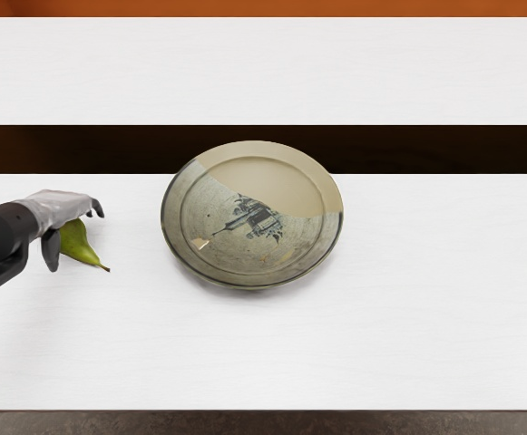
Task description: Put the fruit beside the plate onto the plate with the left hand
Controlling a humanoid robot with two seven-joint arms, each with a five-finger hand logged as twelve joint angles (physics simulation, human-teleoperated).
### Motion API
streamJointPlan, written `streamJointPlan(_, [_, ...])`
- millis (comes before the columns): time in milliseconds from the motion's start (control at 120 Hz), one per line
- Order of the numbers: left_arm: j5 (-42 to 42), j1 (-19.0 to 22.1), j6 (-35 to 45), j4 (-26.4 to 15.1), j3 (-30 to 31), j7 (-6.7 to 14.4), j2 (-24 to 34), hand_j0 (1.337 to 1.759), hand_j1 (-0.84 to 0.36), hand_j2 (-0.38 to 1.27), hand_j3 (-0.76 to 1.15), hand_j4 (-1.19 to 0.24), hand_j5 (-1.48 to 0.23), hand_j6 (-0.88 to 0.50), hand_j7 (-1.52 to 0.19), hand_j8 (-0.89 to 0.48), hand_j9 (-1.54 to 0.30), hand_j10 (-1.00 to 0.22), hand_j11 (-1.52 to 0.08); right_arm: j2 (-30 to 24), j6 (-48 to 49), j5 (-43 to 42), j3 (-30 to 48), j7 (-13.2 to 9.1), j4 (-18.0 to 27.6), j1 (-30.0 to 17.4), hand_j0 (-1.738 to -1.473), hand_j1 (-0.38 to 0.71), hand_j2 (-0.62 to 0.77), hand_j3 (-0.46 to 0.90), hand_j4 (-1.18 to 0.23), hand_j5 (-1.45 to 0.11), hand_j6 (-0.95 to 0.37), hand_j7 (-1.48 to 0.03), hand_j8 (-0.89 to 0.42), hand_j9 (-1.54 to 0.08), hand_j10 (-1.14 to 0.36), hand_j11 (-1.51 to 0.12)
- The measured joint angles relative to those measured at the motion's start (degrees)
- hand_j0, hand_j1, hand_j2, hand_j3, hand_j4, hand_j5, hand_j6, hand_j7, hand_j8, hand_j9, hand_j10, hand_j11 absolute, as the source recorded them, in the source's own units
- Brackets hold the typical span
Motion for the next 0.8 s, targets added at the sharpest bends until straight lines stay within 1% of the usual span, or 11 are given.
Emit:
streamJointPlan(208, [0.06,-0.18,0.0,1.14,0.01,0.0,-0.27,1.658,0.01,0.06,0.0,-0.29,-0.37,-0.29,-0.37,-0.29,-0.37,-0.29,-0.37,0.0,-0.02,0.0,0.01,0.0,0.0,0.0,-1.658,-0.35,0.0,0.0,0.0,0.0,0.0,0.0,0.0,0.0,0.0,0.0])
streamJointPlan(542, [0.21,-0.19,0.05,1.31,0.02,0.0,-1.12,1.658,0.01,0.06,0.0,-0.29,-0.38,-0.3,-0.38,-0.3,-0.37,-0.29,-0.37,0.0,-0.05,0.0,0.05,0.0,0.0,0.0,-1.658,-0.35,0.0,0.0,0.0,0.0,0.0,0.0,0.0,0.0,0.0,0.0])
streamJointPlan(800, [0.22,0.0,0.07,1.31,0.08,0.0,-1.06,1.658,-0.02,0.07,0.0,-0.32,-0.4,-0.32,-0.4,-0.32,-0.4,-0.32,-0.4,0.0,-0.08,0.0,0.08,0.0,0.0,0.0,-1.658,-0.35,0.0,0.0,0.0,0.0,0.0,0.0,0.0,0.0,0.0,0.0])
